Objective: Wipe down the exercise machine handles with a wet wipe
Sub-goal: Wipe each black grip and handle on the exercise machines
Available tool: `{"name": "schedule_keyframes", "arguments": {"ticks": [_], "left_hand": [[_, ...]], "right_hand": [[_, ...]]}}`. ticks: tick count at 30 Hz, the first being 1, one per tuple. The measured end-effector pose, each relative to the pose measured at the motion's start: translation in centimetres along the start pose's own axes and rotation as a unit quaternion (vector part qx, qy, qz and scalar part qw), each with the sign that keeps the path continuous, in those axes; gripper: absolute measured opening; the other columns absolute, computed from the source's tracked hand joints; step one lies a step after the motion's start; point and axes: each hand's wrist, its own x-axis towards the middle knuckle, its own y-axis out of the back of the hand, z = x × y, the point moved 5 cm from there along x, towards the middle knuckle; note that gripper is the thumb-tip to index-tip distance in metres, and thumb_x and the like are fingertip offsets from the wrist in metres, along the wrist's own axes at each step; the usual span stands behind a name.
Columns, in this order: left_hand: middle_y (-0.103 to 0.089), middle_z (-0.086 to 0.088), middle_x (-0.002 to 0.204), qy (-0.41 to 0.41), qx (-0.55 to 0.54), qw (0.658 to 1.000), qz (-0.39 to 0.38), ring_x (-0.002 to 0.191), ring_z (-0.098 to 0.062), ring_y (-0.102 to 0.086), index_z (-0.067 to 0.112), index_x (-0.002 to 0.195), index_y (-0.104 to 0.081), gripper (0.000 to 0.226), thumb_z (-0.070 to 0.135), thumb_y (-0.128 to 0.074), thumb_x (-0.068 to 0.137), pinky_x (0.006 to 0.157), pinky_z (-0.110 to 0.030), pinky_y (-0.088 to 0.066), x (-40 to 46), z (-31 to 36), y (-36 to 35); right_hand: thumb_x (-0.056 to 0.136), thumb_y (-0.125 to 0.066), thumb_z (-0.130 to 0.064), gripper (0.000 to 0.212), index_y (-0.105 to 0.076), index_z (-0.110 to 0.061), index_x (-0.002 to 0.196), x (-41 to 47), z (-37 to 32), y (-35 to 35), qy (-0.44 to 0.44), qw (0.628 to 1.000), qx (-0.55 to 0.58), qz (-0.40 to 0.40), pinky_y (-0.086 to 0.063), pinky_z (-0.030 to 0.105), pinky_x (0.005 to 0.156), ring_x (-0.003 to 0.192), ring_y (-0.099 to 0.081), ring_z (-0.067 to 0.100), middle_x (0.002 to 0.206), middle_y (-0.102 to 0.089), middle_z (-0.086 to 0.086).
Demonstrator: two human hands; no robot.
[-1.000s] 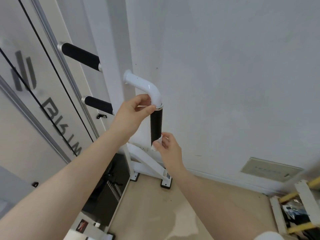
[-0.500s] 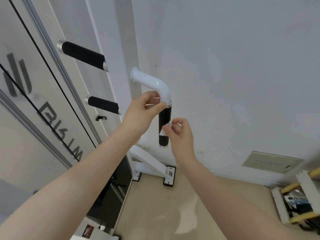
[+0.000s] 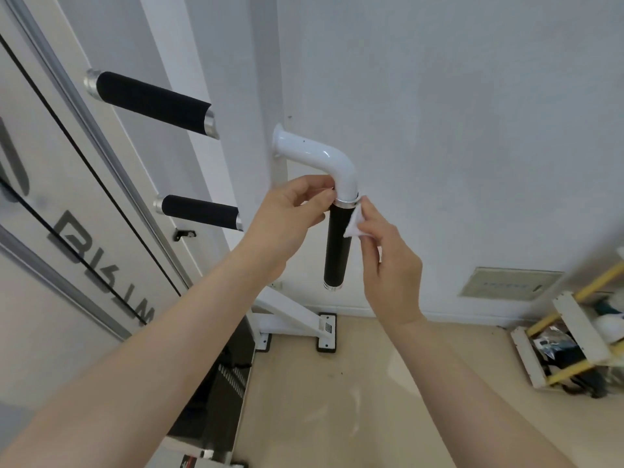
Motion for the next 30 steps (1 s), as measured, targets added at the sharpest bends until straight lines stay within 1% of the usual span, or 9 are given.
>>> {"name": "schedule_keyframes", "arguments": {"ticks": [2, 5, 8, 12, 14, 19, 23, 27, 30], "left_hand": [[-0.069, 0.004, 0.104, 0.005, -0.006, 0.999, -0.036, 0.101, -0.006, -0.064, 0.024, 0.104, -0.065, 0.019, 0.018, -0.050, 0.094, 0.085, -0.020, -0.051, -0.6, 0.0, 0.5], [-0.068, 0.005, 0.116, 0.017, -0.031, 0.993, -0.117, 0.111, -0.005, -0.060, 0.023, 0.114, -0.064, 0.026, 0.028, -0.050, 0.092, 0.098, -0.027, -0.044, -1.4, 0.2, 1.1], [-0.067, 0.009, 0.116, 0.033, -0.053, 0.987, -0.148, 0.112, -0.003, -0.059, 0.031, 0.104, -0.068, 0.034, 0.041, -0.054, 0.074, 0.103, -0.029, -0.039, -2.2, 0.1, 1.2], [-0.064, 0.011, 0.121, 0.026, -0.069, 0.986, -0.151, 0.114, -0.002, -0.057, 0.033, 0.103, -0.065, 0.034, 0.033, -0.042, 0.077, 0.106, -0.028, -0.038, -2.8, 0.0, 1.3], [-0.060, 0.010, 0.126, 0.026, -0.065, 0.985, -0.157, 0.116, -0.003, -0.056, 0.032, 0.106, -0.063, 0.035, 0.033, -0.043, 0.078, 0.106, -0.028, -0.038, -2.7, -0.1, 1.3], [-0.061, 0.000, 0.126, 0.033, -0.126, 0.976, -0.172, 0.119, -0.009, -0.055, 0.013, 0.119, -0.060, 0.038, 0.032, -0.036, 0.096, 0.108, -0.033, -0.037, -2.0, -0.1, 1.3], [-0.058, 0.008, 0.130, 0.036, -0.041, 0.987, -0.153, 0.122, -0.008, -0.050, 0.016, 0.121, -0.060, 0.042, 0.039, -0.032, 0.098, 0.109, -0.031, -0.036, -1.2, 0.5, 1.1], [-0.057, 0.009, 0.130, 0.028, -0.047, 0.990, -0.133, 0.123, -0.007, -0.048, 0.019, 0.115, -0.062, 0.041, 0.039, -0.031, 0.098, 0.108, -0.031, -0.035, -0.9, 0.4, 0.7], [-0.060, 0.008, 0.126, 0.022, -0.086, 0.991, -0.099, 0.124, -0.007, -0.048, 0.019, 0.113, -0.062, 0.037, 0.035, -0.032, 0.099, 0.109, -0.029, -0.034, -0.5, 0.0, 0.1]], "right_hand": [[0.096, -0.041, -0.005, 0.014, -0.050, -0.011, 0.104, -0.3, -1.3, 0.5, 0.101, 0.995, -0.023, 0.002, -0.042, 0.023, 0.101, 0.116, -0.053, 0.016, 0.125, -0.052, 0.009], [0.091, -0.046, 0.007, 0.014, -0.053, -0.002, 0.098, -1.5, -3.1, 0.2, 0.254, 0.964, -0.078, -0.024, -0.046, 0.034, 0.100, 0.114, -0.056, 0.029, 0.122, -0.054, 0.016], [0.085, -0.057, 0.005, 0.009, -0.063, -0.001, 0.083, -2.7, -3.0, -2.0, 0.392, 0.895, -0.193, -0.094, -0.050, 0.037, 0.094, 0.111, -0.061, 0.029, 0.112, -0.067, 0.016], [0.082, -0.058, -0.002, 0.015, -0.059, -0.012, 0.071, -6.5, 0.4, -4.7, 0.489, 0.767, -0.349, -0.228, -0.035, 0.033, 0.107, 0.113, -0.060, 0.022, 0.096, -0.073, 0.008], [0.080, -0.059, -0.004, 0.012, -0.059, -0.014, 0.072, -6.1, 0.6, -4.6, 0.512, 0.730, -0.374, -0.257, -0.030, 0.035, 0.109, 0.108, -0.063, 0.021, 0.097, -0.073, 0.008], [0.085, -0.049, 0.003, 0.021, -0.057, -0.012, 0.071, 0.3, -2.1, -2.7, 0.463, 0.779, -0.399, -0.140, -0.032, 0.033, 0.108, 0.099, -0.065, 0.021, 0.091, -0.072, 0.007], [0.085, -0.043, 0.002, 0.026, -0.061, -0.013, 0.074, -4.1, 1.4, -3.8, 0.478, 0.740, -0.408, -0.242, -0.030, 0.035, 0.107, 0.105, -0.065, 0.019, 0.103, -0.072, 0.009], [0.089, -0.044, 0.002, 0.020, -0.058, -0.009, 0.080, -0.4, 1.2, -2.6, 0.463, 0.789, -0.356, -0.190, -0.035, 0.035, 0.105, 0.110, -0.062, 0.022, 0.108, -0.070, 0.010], [0.093, -0.038, 0.001, 0.026, -0.059, -0.009, 0.082, -0.9, 2.9, -2.9, 0.457, 0.786, -0.356, -0.216, -0.035, 0.036, 0.106, 0.113, -0.061, 0.023, 0.112, -0.069, 0.011]]}}
